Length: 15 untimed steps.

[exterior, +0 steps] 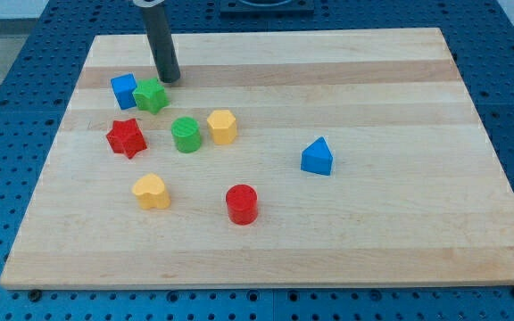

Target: Slightly push blue cube towards its bottom

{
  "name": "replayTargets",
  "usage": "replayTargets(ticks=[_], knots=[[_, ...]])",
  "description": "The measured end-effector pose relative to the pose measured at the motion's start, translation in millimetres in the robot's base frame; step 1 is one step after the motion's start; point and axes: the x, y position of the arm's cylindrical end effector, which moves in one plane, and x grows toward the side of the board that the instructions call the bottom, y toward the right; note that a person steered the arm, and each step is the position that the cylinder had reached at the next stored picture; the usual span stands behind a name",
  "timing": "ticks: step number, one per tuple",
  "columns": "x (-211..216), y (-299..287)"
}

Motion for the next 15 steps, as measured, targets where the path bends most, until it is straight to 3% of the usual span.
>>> replayTargets(ticks=[15], knots=[[-1.4, -64.6]])
